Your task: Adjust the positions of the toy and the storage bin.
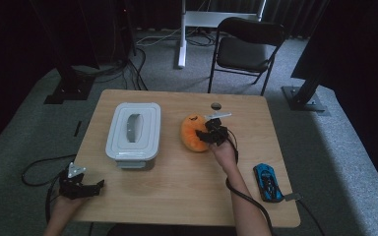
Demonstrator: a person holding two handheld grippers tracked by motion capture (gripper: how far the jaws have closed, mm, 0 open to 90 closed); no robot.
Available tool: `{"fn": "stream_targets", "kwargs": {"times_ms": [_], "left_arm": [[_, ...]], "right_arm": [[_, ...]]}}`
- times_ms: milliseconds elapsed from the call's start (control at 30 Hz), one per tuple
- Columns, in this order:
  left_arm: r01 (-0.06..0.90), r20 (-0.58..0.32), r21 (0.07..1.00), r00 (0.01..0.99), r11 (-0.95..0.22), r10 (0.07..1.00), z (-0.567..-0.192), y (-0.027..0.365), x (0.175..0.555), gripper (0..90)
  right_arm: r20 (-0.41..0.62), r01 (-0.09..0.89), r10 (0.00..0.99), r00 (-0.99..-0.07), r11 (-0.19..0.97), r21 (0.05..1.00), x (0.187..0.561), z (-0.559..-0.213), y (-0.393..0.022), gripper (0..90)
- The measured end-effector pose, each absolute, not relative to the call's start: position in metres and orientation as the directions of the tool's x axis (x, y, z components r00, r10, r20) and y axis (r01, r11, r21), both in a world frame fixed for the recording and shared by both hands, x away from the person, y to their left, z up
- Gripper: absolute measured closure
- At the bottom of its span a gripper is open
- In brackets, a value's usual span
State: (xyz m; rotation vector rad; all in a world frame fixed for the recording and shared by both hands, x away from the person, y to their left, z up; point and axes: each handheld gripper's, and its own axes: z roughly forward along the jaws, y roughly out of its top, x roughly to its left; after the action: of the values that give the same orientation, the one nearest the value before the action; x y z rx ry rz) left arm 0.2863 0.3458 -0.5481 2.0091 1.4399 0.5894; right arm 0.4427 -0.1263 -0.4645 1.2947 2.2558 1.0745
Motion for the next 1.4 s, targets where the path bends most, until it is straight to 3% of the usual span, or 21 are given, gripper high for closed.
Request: {"fn": "stream_targets", "kwargs": {"times_ms": [533,1400], "left_arm": [[0.686,0.014,0.687,0.316,-0.239,0.949,-0.548,0.346,0.286,0.4],[0.687,0.015,0.686,0.316,-0.239,0.949,-0.548,0.346,0.286,0.4]], "right_arm": [[0.052,0.583,0.873,-0.485,0.279,0.763,0.434,-0.440,-0.173,60.0],[0.018,0.622,0.941,-0.337,0.209,0.755,0.431,-0.433,-0.257,60.0]]}}
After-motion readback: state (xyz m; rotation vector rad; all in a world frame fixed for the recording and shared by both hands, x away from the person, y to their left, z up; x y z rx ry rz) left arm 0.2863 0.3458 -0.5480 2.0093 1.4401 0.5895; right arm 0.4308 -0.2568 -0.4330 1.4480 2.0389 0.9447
